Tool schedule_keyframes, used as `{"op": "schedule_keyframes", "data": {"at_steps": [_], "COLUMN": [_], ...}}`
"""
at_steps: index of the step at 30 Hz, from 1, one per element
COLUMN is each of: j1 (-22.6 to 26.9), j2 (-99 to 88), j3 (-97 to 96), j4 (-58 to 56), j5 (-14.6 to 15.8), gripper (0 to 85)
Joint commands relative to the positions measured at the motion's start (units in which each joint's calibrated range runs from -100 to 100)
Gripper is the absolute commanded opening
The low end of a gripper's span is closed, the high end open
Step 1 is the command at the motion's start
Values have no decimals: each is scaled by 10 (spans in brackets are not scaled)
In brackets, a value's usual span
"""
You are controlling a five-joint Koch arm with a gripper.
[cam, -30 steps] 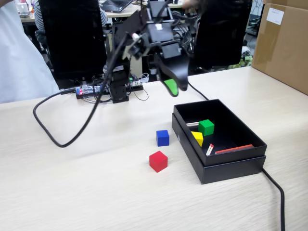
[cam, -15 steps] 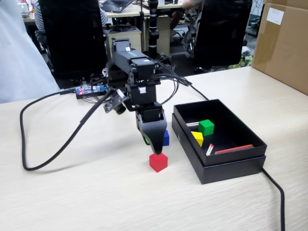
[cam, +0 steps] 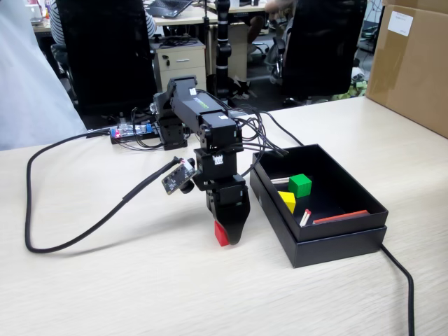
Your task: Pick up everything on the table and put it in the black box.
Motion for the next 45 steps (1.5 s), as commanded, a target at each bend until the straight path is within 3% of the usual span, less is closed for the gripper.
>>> {"op": "schedule_keyframes", "data": {"at_steps": [1,6,10,12,21,31,38,45], "j1": [-1,21,71,119,179,184,180,140], "j2": [-91,-339,-424,-424,-271,-192,-267,-518], "j3": [26,-22,-23,-24,-23,-55,-130,-184], "j4": [1,1,1,1,0,0,0,-1], "j5": [0,0,9,26,61,73,76,76], "gripper": [21,21,21,23,23,32,265,279]}}
